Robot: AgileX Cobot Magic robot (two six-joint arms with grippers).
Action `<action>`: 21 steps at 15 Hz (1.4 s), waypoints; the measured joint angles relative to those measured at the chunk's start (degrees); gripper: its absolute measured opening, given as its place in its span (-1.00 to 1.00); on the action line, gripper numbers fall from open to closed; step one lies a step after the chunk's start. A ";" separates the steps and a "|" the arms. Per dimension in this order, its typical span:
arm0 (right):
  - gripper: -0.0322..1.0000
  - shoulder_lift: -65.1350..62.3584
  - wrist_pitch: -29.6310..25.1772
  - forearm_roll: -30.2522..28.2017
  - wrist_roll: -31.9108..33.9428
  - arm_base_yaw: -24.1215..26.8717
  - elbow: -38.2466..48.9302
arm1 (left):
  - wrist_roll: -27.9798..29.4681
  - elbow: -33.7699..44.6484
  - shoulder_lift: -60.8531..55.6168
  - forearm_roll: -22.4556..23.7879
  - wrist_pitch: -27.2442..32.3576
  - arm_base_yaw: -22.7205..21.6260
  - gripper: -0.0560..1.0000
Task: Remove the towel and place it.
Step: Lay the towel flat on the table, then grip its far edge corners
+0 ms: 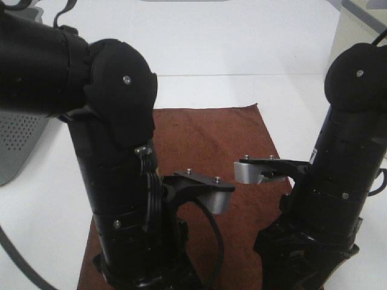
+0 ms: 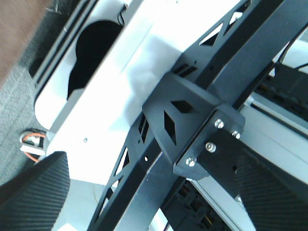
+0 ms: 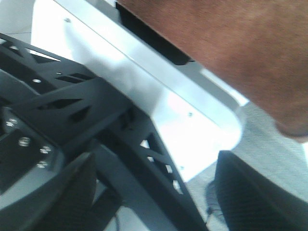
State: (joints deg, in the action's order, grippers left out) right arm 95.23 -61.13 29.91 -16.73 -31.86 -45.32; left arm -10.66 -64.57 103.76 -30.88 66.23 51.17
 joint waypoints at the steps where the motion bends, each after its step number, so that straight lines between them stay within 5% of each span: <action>1: 0.37 -1.38 0.17 -2.06 1.15 0.00 -0.11 | 0.06 -1.09 0.00 0.52 0.74 -0.74 0.73; 4: 0.37 -6.30 0.34 -5.79 3.78 5.27 -0.29 | 0.11 -4.35 0.00 2.64 1.60 -3.95 0.73; 5: 0.37 -8.48 0.52 -6.30 3.55 13.98 -3.04 | 0.11 -7.96 0.00 4.13 1.66 -8.48 0.73; 9: 0.37 -6.93 5.39 -6.65 2.01 26.07 -14.95 | -0.06 -16.21 0.06 5.16 0.52 -21.14 0.73; 15: 0.45 12.49 -3.09 -3.44 -3.21 28.36 -40.85 | -2.92 -26.36 8.08 5.44 -4.47 -36.84 0.73; 21: 0.45 22.75 -1.55 -1.60 -3.32 28.36 -54.43 | -3.04 -30.54 16.10 6.70 -10.94 -39.08 0.73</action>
State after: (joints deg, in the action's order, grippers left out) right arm 117.97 -62.68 28.30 -20.05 -3.50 -99.75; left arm -13.69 -95.11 119.86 -24.18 55.29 12.09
